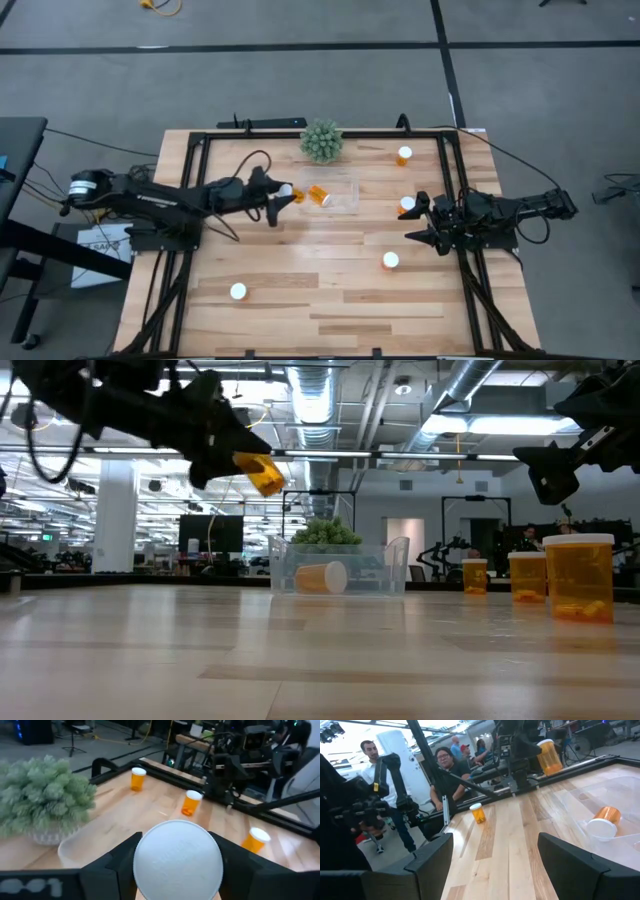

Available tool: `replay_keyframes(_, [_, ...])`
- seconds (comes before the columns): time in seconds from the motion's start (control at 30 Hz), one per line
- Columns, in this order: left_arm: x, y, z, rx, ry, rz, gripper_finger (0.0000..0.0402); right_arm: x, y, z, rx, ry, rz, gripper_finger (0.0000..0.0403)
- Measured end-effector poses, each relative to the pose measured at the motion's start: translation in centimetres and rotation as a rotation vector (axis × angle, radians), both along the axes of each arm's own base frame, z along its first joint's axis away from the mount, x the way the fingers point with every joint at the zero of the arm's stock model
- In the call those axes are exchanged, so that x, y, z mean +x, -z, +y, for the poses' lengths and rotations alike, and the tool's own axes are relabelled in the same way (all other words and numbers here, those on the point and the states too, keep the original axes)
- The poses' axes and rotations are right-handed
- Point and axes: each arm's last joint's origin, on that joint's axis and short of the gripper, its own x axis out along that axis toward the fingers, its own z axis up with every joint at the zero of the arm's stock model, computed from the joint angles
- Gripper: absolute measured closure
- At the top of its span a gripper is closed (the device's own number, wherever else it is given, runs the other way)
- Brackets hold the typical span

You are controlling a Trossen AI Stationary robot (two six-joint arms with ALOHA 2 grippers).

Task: Pick and place pill bottles into a basket
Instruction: Put the orange pill bottle into the transparent bin

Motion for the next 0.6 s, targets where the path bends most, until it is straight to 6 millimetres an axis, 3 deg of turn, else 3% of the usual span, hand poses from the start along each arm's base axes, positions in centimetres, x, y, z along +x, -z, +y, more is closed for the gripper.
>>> replay_keyframes(0.2, [2.8,0.0,1.0,0.022,-0.018,0.097,0.0208,0.0,0.0,0.0,0.000,0.000,0.000,0.0117])
replay_keyframes(0.6, [5.7,1.0,2.4,0.046,-0.015,0.278,0.0210,0.0,0.0,0.0,0.000,0.000,0.000,0.0117])
